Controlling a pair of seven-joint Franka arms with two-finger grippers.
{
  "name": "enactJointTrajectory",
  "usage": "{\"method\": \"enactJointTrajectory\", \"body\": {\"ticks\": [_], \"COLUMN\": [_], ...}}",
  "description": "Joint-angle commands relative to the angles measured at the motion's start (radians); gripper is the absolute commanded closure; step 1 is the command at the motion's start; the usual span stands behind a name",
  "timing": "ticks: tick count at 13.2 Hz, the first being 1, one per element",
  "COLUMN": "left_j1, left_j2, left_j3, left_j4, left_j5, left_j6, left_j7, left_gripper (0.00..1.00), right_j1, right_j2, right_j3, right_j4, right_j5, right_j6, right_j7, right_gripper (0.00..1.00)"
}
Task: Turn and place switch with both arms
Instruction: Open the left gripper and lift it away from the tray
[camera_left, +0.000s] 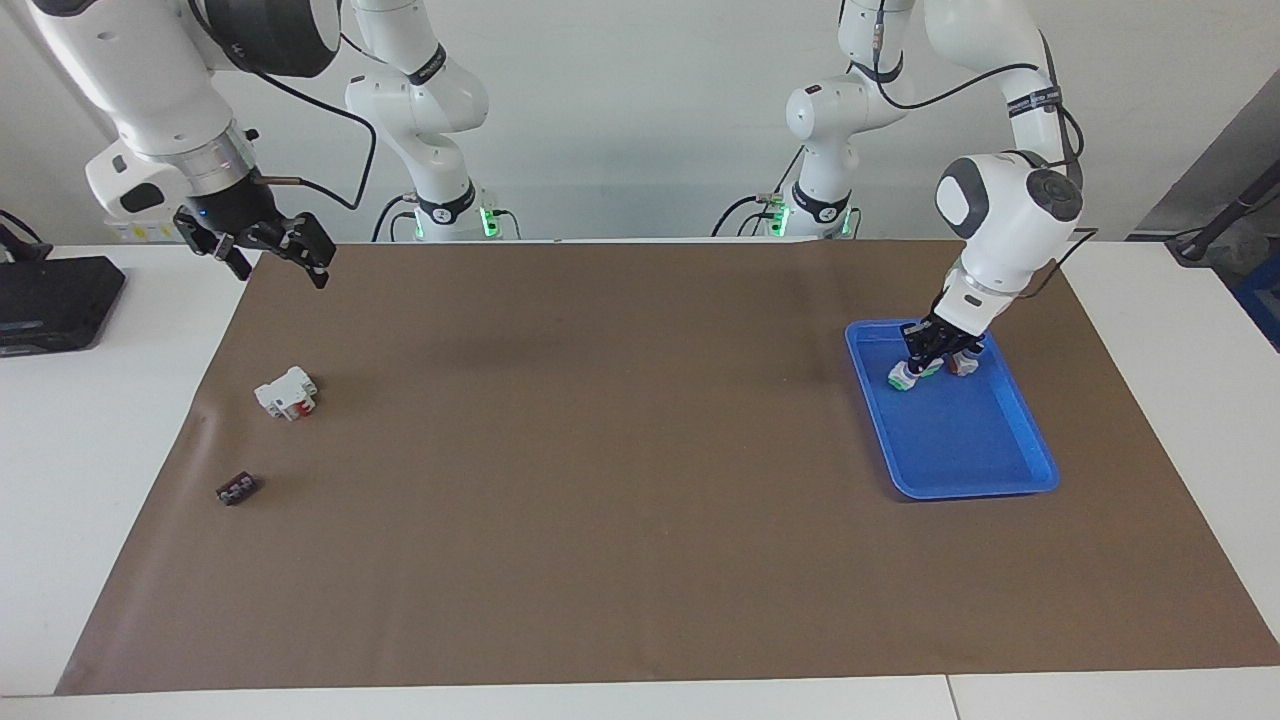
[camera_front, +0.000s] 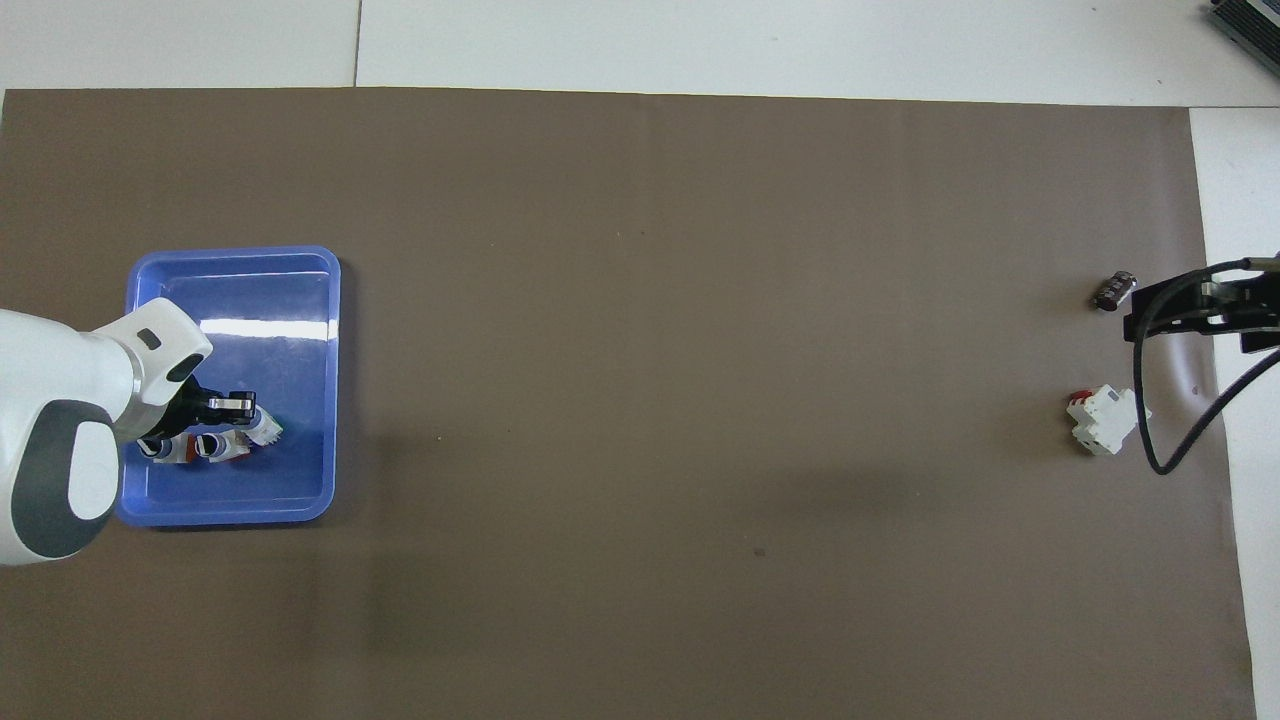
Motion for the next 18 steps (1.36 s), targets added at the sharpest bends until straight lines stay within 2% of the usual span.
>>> {"method": "enactJointTrajectory", "body": {"ticks": [1, 5, 6, 9, 12, 18], "left_j1": [0.007, -0.004, -0.005, -0.005, -0.012, -0.045], "left_j2": [-0.020, -0.019, -0.019, -0.008, 0.028, 0.140], "left_j3": [-0.001, -0.002, -0.002, -0.004, -0.004, -0.004], "left_j4": [-0.001, 0.002, 0.002, 0.032, 0.125, 0.457], "left_j5": [0.021, 0.024, 0.024, 0.024, 0.024, 0.054], "left_j6": [-0.018, -0.010, -0.009, -0.012, -0.063, -0.329], "left_j7": [0.012, 0.014, 0.014, 0.020, 0.021, 0.020], "left_gripper": [1.00, 1.00, 0.77, 0.37, 0.34, 0.35], "right_j1": [0.004, 0.006, 0.006, 0.006, 0.006, 0.006], "right_j2": [-0.019, -0.016, -0.011, -0.007, -0.007, -0.019], "right_j3": [0.001, 0.003, 0.003, 0.004, 0.004, 0.009], "right_j4": [-0.015, -0.001, 0.013, 0.028, 0.024, 0.007], "right_j5": [-0.008, -0.003, 0.001, 0.006, 0.007, 0.007], "right_j6": [0.005, -0.018, -0.047, -0.057, -0.052, -0.054], "right_j7": [-0.024, -0.018, -0.017, -0.016, -0.013, -0.016], "right_gripper": [0.00, 0.00, 0.00, 0.00, 0.00, 0.00]}}
